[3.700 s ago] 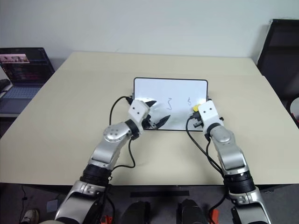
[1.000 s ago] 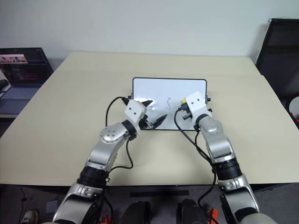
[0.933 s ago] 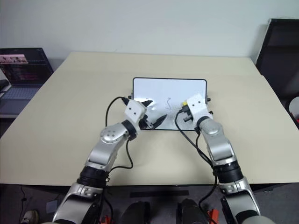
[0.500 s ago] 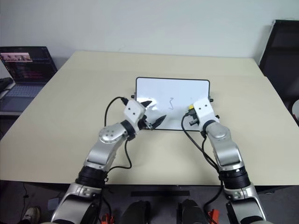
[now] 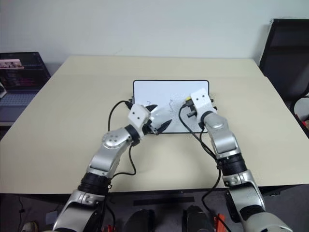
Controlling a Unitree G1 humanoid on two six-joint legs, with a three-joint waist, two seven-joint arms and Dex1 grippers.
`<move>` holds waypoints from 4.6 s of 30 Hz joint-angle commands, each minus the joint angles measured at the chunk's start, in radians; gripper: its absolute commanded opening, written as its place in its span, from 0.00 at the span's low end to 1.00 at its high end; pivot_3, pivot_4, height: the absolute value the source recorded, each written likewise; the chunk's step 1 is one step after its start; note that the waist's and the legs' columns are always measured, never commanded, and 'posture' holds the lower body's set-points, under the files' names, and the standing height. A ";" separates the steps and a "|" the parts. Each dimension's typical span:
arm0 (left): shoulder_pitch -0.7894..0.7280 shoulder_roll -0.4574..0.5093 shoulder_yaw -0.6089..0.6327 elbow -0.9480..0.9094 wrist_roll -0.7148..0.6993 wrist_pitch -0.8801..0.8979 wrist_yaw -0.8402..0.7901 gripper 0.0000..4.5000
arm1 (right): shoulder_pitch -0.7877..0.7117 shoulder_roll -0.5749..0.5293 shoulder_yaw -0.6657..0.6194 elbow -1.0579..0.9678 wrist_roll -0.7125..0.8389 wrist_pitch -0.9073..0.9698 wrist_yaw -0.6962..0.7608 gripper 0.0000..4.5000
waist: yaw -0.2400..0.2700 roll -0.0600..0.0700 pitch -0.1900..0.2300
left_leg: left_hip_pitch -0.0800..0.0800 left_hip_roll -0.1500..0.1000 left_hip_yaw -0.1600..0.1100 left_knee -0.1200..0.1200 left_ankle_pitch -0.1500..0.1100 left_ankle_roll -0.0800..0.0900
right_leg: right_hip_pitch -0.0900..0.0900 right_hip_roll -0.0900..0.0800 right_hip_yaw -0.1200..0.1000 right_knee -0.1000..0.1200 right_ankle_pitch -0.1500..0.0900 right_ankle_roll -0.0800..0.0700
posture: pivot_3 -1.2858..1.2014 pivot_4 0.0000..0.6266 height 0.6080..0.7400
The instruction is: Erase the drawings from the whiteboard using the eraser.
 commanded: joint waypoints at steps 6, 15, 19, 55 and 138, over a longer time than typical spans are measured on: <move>0.005 -0.005 0.007 -0.057 -0.003 -0.004 0.014 1.00 | -0.032 0.013 0.005 0.038 -0.011 -0.033 -0.008 0.21 | 0.000 0.000 0.000 | 0.000 0.000 0.000 -0.001 0.000 0.000 | 0.000 0.000 0.001 0.000 0.000 0.000 | 0.52 0.24 1.00; 0.029 0.016 0.013 -0.085 -0.010 0.010 0.005 1.00 | 0.174 -0.051 0.003 -0.133 -0.019 0.051 0.017 0.21 | 0.005 0.000 0.000 | -0.001 0.000 -0.001 -0.002 0.000 0.000 | 0.000 -0.002 0.000 -0.001 0.000 0.000 | 0.52 0.24 1.00; 0.039 0.029 0.018 -0.097 -0.015 0.019 -0.002 1.00 | 0.255 -0.088 -0.021 -0.212 -0.012 0.083 0.021 0.21 | 0.008 0.000 0.000 | -0.001 0.000 -0.001 -0.002 0.000 0.000 | 0.000 -0.003 0.000 -0.001 -0.001 0.001 | 0.52 0.24 1.00; 0.256 0.038 0.079 -0.309 -0.047 0.024 0.057 1.00 | 0.515 -0.252 -0.043 -0.322 -0.100 -0.640 0.043 0.21 | 0.024 0.000 0.001 | -0.004 0.000 0.000 -0.002 -0.002 -0.002 | -0.001 -0.003 -0.001 -0.004 -0.003 0.002 | 0.52 0.24 1.00; 0.188 0.058 0.094 -0.213 -0.022 0.006 0.096 1.00 | -0.104 -0.101 0.133 0.110 -0.218 -0.329 0.181 0.21 | 0.024 0.000 0.001 | -0.002 0.000 0.000 -0.002 0.000 -0.002 | -0.001 -0.003 -0.001 0.000 0.001 -0.004 | 0.52 0.24 1.00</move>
